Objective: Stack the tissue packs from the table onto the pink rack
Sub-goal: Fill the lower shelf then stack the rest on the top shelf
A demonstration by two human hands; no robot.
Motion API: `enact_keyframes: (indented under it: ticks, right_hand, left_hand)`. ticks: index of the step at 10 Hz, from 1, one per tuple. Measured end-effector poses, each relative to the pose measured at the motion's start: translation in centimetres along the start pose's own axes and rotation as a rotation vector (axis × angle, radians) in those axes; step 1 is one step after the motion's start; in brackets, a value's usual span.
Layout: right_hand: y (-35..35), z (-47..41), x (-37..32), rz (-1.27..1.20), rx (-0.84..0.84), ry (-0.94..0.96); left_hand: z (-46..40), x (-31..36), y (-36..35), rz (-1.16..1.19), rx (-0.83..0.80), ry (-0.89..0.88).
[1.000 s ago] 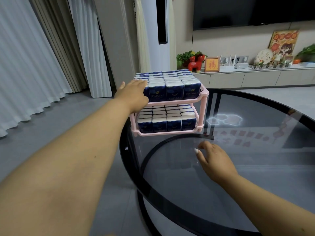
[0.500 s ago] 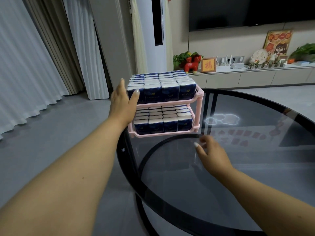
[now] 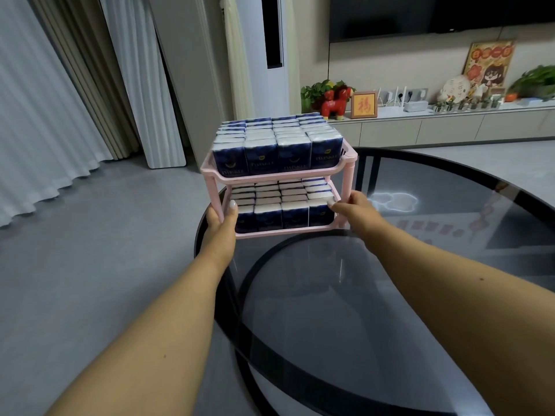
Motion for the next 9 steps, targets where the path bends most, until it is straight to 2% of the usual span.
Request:
enact_keyframes:
  ticks: [3, 7, 8, 9]
  right_hand:
    - [5.0, 2.3, 2.3, 0.014, 0.317, 0.080]
    - [13.2, 5.1, 3.1, 0.068, 0.457, 0.048]
    - [14.5, 5.7, 3.4, 0.088, 0.493, 0.067]
    - [15.2, 6.4, 3.7, 0.107, 0.494, 0.082]
  left_hand:
    - [3.1, 0.9, -5.3, 0.002, -0.076, -0.011]
    - [5.8, 0.7, -13.3, -0.077, -0.128, -0.068]
    - [6.6, 0.7, -14.8, -0.121, -0.113, -0.085]
    - [7.3, 0.6, -15.5, -0.210, -0.029, -0.088]
Point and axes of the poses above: each hand's wrist, its own z-axis away from the middle knuckle, its own y-axis out of the back of the hand, x = y × z, the point moved 3 cm from there along -z, towards the middle knuckle, and after that the axes turned 5 degrees about y, right-handed, at the moved point
